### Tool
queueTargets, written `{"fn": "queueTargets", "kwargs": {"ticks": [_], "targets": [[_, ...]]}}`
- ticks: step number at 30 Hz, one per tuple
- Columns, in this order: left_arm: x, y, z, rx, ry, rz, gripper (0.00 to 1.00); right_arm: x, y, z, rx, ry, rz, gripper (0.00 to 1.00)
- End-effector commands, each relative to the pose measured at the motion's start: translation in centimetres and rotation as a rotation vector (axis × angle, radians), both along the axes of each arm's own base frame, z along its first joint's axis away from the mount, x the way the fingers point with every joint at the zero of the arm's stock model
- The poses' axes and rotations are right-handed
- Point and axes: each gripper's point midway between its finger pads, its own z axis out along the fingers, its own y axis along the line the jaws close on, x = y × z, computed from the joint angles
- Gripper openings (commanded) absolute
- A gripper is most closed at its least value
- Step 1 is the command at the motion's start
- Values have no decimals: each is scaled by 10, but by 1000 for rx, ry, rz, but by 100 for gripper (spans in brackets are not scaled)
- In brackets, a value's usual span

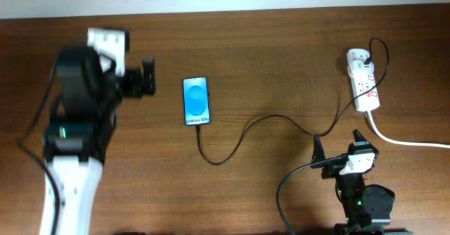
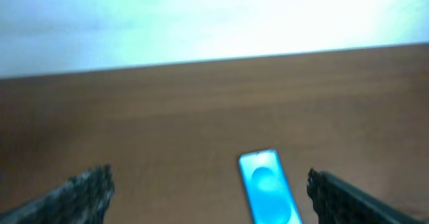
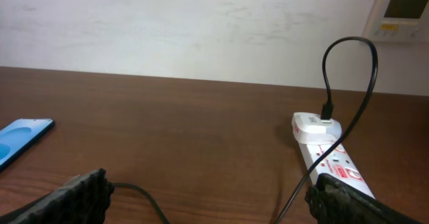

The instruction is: Plug charger to phone and switch on socket

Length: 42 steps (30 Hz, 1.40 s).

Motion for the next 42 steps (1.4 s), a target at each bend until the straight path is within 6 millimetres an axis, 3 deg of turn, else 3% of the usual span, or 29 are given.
{"fn": "queueTargets", "kwargs": {"ticks": [1, 8, 18, 31, 36, 40, 42], "targets": [[-33, 12, -30, 24, -67, 21, 99, 0, 5, -2, -2, 1, 23, 98], [-80, 16, -61, 28, -250, 38, 99, 0, 5, -2, -2, 1, 23, 98], [-114, 17, -98, 75, -370, 36, 100, 0, 5, -2, -2, 1, 23, 98], [-127, 23, -124, 118, -510, 66, 99, 0, 5, -2, -2, 1, 23, 98], [-131, 23, -123, 152, -521, 58, 99, 0, 5, -2, -3, 1, 23, 98], [-132, 25, -142, 167, -444, 58, 99, 0, 5, -2, -3, 1, 23, 98], [-132, 24, -142, 166, -445, 55, 99, 0, 5, -2, -3, 1, 23, 98]]}}
